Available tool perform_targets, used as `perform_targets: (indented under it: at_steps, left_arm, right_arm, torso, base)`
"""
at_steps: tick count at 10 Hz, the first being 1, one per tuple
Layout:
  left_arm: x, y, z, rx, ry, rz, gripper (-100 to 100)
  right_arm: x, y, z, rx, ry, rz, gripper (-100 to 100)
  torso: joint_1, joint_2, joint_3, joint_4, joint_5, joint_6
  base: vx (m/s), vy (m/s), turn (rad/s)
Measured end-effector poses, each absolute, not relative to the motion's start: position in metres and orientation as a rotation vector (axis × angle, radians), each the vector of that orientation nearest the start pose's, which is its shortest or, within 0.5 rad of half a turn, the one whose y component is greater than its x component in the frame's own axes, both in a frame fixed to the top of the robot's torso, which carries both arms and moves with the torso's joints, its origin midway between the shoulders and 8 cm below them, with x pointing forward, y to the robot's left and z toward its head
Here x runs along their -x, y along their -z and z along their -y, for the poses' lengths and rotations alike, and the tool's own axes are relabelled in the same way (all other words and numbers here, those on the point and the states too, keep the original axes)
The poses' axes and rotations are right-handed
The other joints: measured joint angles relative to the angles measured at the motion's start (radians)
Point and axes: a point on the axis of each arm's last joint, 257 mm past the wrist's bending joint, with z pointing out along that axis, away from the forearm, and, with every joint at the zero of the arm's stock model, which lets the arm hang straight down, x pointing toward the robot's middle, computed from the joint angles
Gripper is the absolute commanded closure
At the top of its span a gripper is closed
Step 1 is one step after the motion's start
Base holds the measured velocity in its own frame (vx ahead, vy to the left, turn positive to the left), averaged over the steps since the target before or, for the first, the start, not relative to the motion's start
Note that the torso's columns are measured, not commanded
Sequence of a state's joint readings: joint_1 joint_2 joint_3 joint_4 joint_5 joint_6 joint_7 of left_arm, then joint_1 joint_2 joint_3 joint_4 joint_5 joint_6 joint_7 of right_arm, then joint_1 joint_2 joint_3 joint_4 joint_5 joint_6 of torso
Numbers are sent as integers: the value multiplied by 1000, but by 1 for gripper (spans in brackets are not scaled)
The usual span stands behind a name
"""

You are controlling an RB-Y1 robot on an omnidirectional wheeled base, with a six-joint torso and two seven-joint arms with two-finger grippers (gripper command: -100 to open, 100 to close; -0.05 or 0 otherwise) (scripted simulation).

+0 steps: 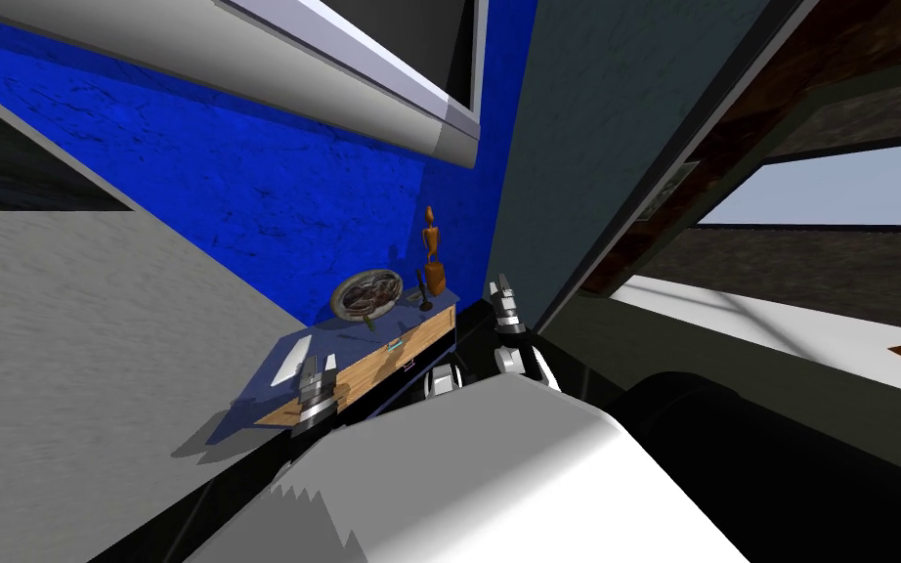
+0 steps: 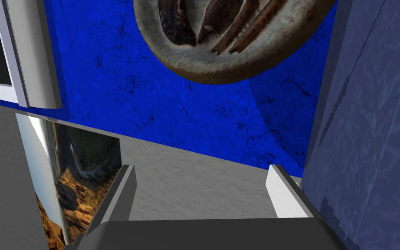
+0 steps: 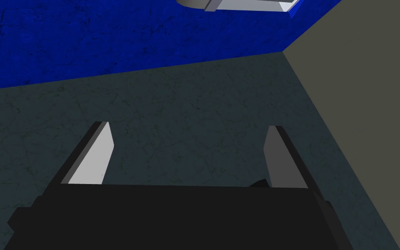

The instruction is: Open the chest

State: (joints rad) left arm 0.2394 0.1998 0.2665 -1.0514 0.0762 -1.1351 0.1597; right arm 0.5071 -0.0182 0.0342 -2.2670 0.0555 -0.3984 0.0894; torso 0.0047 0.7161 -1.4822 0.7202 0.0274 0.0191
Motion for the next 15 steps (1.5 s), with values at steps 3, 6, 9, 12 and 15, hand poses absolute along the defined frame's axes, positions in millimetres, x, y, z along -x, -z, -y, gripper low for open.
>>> perform_targets:
  at_steps: [3, 6, 9, 12, 15]
  left_arm:
    - [-342, 257, -440, 917, 1115, -754, -100]
    - [-342, 257, -441, 921, 1115, -756, -100]
    - [-341, 254, -451, 933, 1091, -718, -100]
    - [-338, 254, -451, 931, 1094, -715, -100]
    - [-343, 259, -453, 939, 1094, -713, -100]
  right_arm:
    - [-364, 5, 265, -672, -1187, -768, 0]
    - [-364, 5, 265, -672, -1187, -767, 0]
    - [-364, 5, 265, -672, -1187, -767, 0]
    - [-364, 5, 265, -672, -1187, -768, 0]
    - [-364, 5, 265, -672, -1187, -767, 0]
  torso:
    - [-2, -1, -1, -1, 0, -2]
    - [-1, -2, -1, 0, -1, -1]
    - [-3, 1, 0, 1, -2, -1]
    - [-3, 2, 1, 1, -2, -3]
    - [0, -1, -1, 0, 0, -1]
  base:
    - [1, 5, -11]
    - [11, -24, 35]
    - [22, -46, 30]
    - [-3, 2, 0]
    - [-4, -24, -15]
